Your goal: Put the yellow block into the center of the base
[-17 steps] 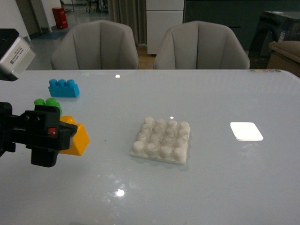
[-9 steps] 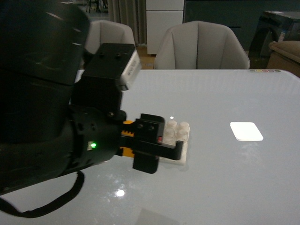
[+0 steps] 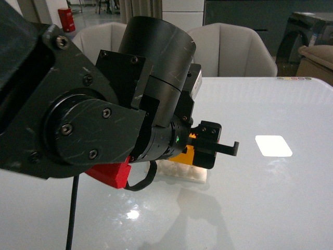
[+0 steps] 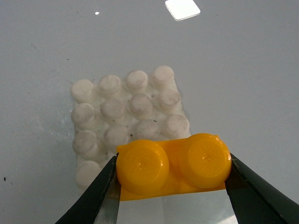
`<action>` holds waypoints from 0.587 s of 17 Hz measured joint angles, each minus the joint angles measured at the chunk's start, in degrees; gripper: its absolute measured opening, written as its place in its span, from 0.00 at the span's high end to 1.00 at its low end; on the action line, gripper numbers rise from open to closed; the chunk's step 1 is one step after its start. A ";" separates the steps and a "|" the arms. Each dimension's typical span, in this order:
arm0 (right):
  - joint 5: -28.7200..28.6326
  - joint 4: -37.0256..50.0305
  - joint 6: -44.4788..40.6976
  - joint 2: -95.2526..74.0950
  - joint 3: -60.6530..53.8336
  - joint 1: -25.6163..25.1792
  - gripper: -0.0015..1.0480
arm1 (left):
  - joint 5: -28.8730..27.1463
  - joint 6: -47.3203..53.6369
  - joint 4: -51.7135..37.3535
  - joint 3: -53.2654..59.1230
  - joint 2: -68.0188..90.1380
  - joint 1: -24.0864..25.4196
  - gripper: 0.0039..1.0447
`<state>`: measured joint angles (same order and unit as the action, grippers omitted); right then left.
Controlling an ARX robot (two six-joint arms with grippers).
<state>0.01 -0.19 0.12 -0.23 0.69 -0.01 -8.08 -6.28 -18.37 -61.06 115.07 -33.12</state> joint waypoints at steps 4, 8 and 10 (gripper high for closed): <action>0.00 -0.02 0.00 0.00 0.00 0.00 0.06 | -0.28 0.72 1.31 -4.35 3.34 1.16 0.45; 0.00 -0.02 0.00 0.00 0.00 0.00 0.06 | 0.17 0.76 2.23 -8.00 6.60 2.58 0.45; 0.00 0.00 0.00 0.00 0.00 0.00 0.06 | 0.24 0.76 2.21 -8.39 7.48 2.60 0.45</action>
<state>0.01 -0.19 0.12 -0.23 0.69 -0.01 -7.84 -5.52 -16.16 -69.45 122.54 -30.52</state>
